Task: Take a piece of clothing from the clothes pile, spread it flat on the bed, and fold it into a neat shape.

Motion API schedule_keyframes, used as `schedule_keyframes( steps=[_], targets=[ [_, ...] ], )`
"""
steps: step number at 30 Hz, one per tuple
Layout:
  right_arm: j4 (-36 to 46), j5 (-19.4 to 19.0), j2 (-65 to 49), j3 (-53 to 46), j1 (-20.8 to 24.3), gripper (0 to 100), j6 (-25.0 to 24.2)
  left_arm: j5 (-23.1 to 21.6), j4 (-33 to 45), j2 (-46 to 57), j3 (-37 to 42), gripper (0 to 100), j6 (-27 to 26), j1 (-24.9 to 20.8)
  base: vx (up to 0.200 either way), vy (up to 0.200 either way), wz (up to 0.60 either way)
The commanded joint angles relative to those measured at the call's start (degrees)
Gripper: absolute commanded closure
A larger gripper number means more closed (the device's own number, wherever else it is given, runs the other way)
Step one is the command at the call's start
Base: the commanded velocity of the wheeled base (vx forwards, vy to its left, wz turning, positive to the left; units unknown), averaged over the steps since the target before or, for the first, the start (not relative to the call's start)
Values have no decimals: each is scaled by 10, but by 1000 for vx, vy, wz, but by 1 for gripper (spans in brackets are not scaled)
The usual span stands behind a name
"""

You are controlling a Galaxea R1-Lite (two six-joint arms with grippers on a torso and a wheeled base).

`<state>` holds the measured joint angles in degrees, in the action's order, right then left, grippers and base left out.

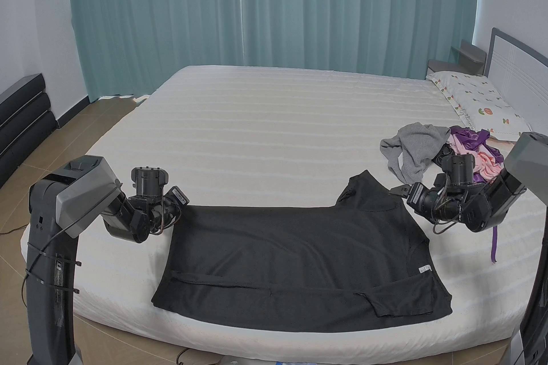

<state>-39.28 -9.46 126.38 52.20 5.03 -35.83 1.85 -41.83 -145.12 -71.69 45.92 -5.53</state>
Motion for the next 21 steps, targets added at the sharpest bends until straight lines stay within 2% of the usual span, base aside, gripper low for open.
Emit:
schedule_keyframes(
  steps=[1,3,11,21],
  targets=[
    [54,1,90,107,0,0,28,-3,1,-1,2,100,0,-1,0,0,0],
    [66,3,123,152,-5,0,46,-3,0,-1,1,100,0,-1,0,0,0],
    [90,28,201,251,-6,0,50,-3,0,-1,1,100,0,0,0,0,0],
    [90,43,207,316,-12,0,51,-2,0,-2,1,100,0,0,0,0,0]
  ],
)
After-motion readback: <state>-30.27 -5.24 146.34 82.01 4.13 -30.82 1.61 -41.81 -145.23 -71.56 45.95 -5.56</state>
